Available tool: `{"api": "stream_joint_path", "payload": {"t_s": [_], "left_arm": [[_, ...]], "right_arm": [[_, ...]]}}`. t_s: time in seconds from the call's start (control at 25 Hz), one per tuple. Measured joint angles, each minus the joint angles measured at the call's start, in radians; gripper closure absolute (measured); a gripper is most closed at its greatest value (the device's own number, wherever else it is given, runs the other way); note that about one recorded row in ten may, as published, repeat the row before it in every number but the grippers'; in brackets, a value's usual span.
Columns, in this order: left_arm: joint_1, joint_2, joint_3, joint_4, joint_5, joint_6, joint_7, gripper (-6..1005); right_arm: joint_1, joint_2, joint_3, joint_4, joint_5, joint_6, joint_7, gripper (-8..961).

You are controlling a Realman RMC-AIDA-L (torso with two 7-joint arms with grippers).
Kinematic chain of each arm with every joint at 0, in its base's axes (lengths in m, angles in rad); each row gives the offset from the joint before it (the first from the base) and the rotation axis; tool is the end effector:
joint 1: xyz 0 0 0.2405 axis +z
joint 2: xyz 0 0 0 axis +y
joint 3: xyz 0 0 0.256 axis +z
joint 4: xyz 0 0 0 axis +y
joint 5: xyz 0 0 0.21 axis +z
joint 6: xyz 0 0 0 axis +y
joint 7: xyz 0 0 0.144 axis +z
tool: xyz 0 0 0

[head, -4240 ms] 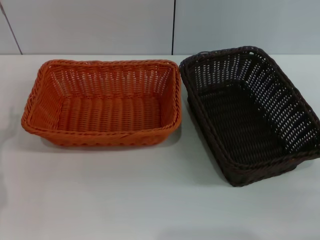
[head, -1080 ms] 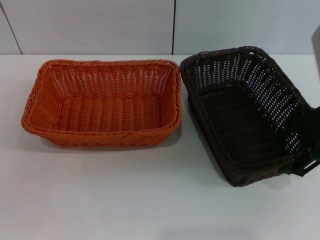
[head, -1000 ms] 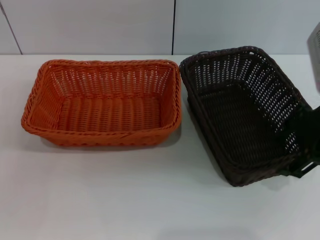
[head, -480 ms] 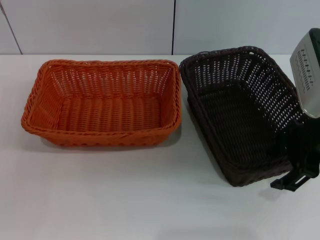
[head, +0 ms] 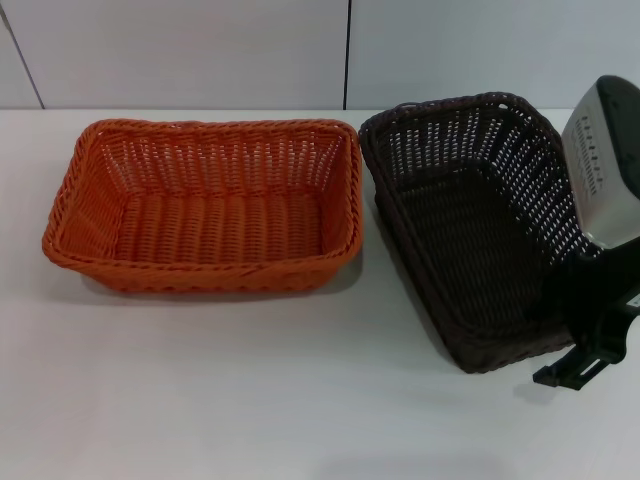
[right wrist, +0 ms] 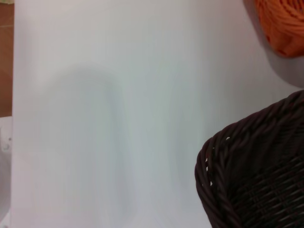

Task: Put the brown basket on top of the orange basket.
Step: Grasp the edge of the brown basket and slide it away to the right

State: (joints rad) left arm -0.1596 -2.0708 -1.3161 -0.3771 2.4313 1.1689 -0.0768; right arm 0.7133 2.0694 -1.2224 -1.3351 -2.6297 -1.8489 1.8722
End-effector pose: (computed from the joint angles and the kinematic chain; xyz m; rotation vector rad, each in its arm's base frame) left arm -0.3881 0.2722 0.0478 -1.1448 -0.6383 -0.6439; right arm 0.1686 0.3475 0.0282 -2.9955 0.1187 -0.7296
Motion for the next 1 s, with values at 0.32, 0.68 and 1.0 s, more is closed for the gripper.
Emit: {"api": "stream_joint_path", "payload": {"t_s": [0.32, 0.68, 1.0], "left_arm": [[0.0, 0.001, -0.002, 0.001, 0.0, 0.0, 0.0, 203], [0.0, 0.002, -0.006, 0.001, 0.0, 0.0, 0.0, 203], [-0.001, 0.003, -0.009, 0.001, 0.0, 0.007, 0.0, 203]], "right_arm": [[0.006, 0.002, -0.013, 0.046, -0.003, 0.032, 0.002, 284], [0.01, 0.004, -0.041, 0.051, -0.008, 0.049, 0.017, 296], [-0.008, 0.005, -0.076, 0.0, -0.014, 0.057, 0.017, 308]]}}
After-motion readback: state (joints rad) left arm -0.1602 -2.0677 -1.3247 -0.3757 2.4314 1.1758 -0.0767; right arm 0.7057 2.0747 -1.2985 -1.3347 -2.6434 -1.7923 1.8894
